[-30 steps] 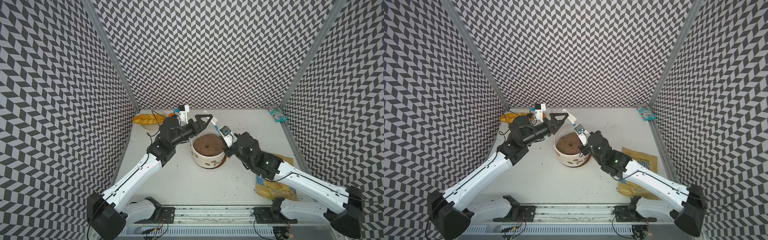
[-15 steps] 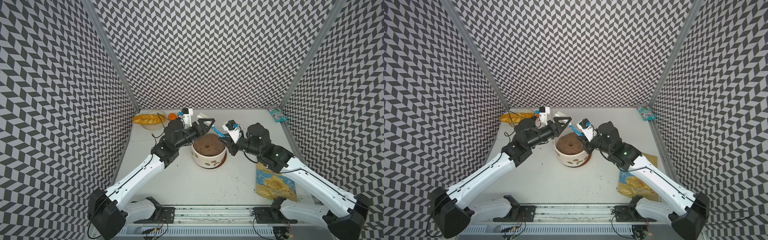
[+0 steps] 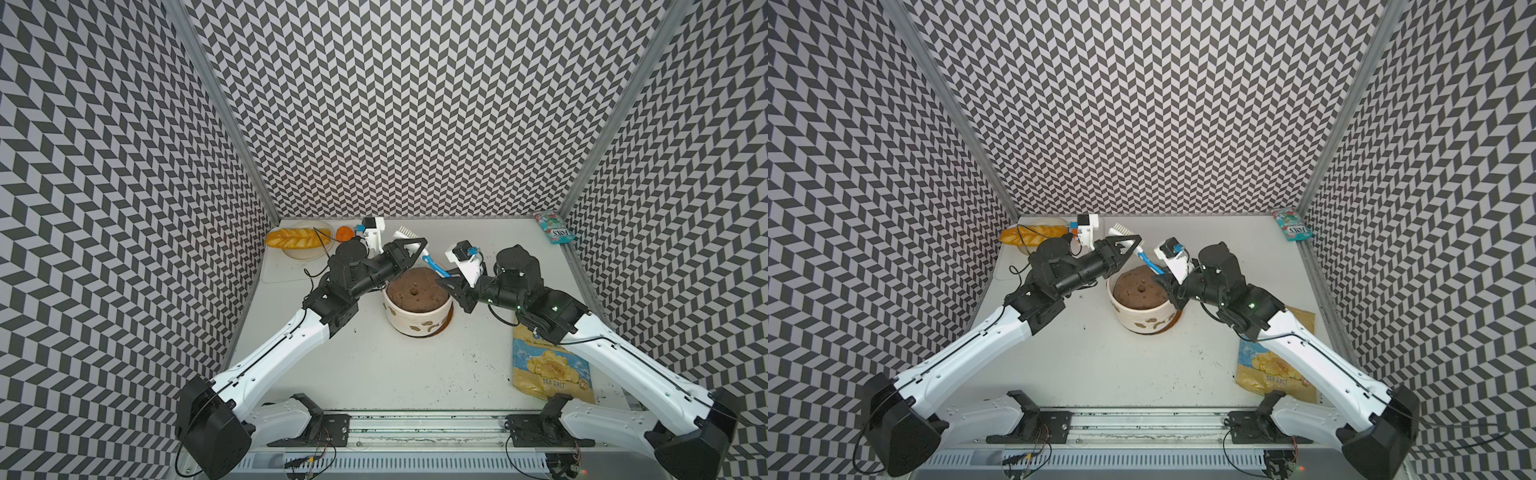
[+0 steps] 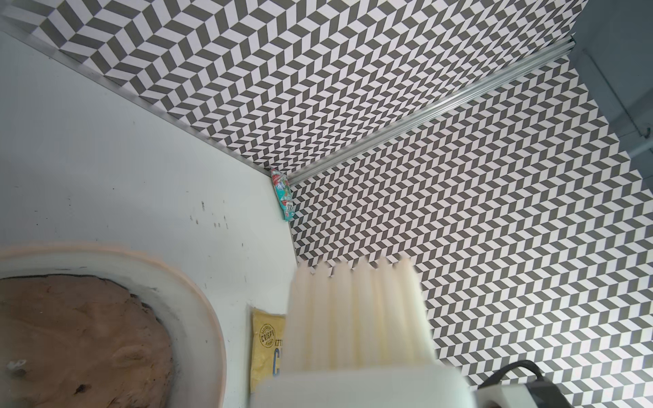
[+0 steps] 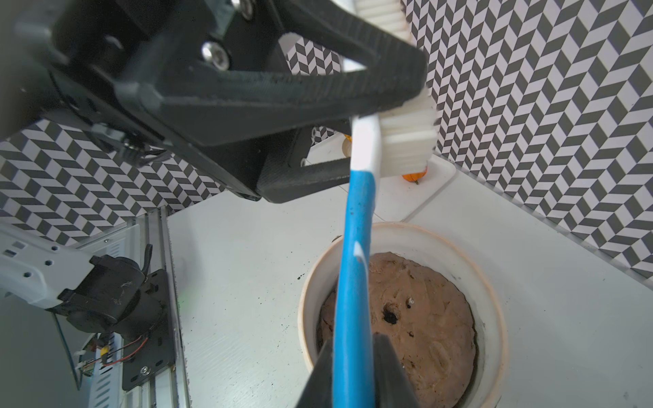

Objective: Scrub the dried mud off the ceramic pot
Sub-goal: Pick up the brush from the center of the board.

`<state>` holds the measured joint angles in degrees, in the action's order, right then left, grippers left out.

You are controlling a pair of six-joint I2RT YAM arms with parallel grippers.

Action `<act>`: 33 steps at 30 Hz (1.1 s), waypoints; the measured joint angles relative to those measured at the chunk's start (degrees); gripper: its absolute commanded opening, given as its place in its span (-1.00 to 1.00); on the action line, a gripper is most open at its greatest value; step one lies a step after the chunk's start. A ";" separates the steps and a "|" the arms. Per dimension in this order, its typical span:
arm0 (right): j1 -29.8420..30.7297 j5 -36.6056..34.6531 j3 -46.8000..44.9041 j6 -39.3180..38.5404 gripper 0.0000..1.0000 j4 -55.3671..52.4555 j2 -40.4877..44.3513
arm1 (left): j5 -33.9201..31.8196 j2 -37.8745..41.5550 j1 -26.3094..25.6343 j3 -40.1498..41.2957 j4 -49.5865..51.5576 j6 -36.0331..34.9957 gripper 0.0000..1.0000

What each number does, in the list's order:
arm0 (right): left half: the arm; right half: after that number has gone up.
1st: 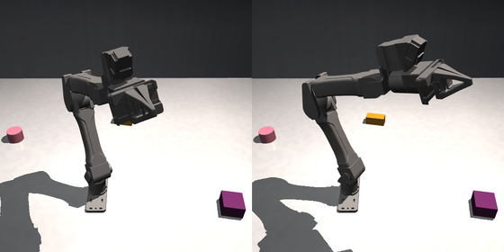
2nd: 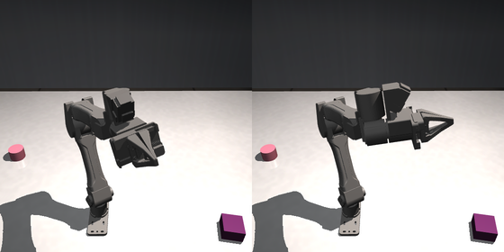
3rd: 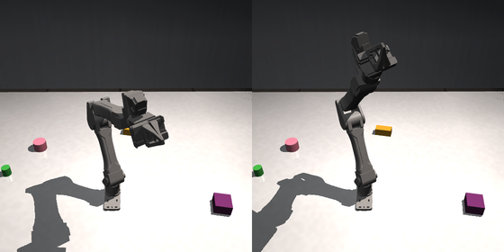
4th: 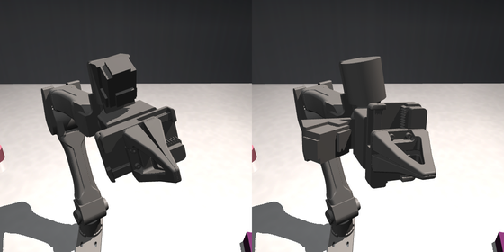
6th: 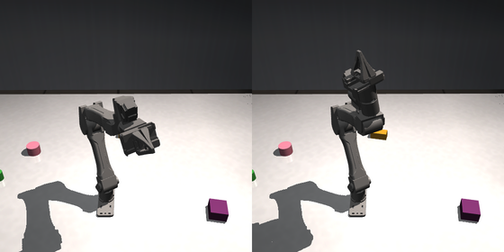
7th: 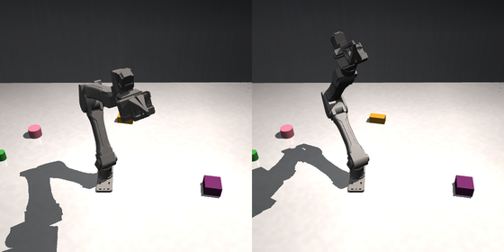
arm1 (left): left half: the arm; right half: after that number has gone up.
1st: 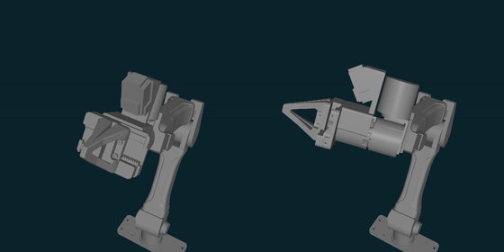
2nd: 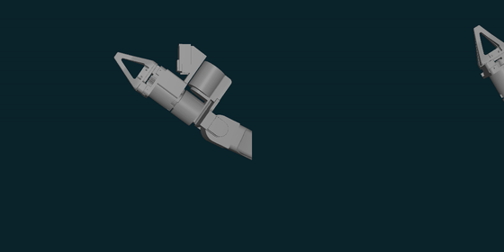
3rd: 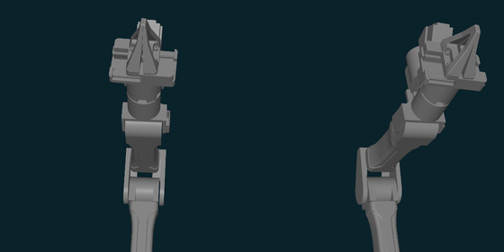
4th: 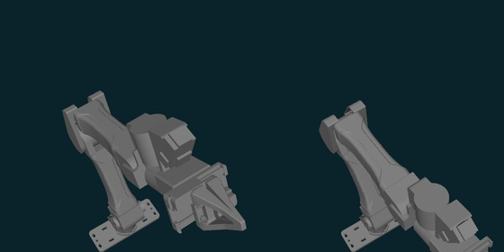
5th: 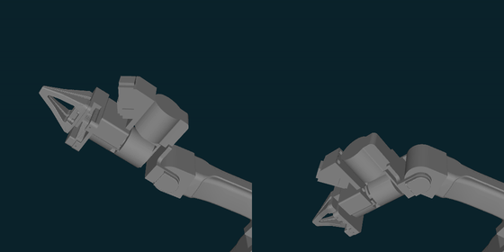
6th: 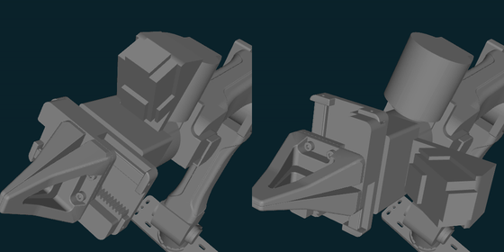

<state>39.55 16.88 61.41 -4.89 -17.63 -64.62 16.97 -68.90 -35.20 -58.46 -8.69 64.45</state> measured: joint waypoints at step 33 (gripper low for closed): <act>-0.09 4.42 -18.82 11.65 -0.36 39.54 4.57 | 6.49 0.02 0.85 6.05 -11.43 17.73 -0.45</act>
<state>39.46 21.30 42.59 6.76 21.91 -60.05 23.46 -68.88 -34.35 -52.40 -20.12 82.17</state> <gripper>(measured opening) 0.360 0.368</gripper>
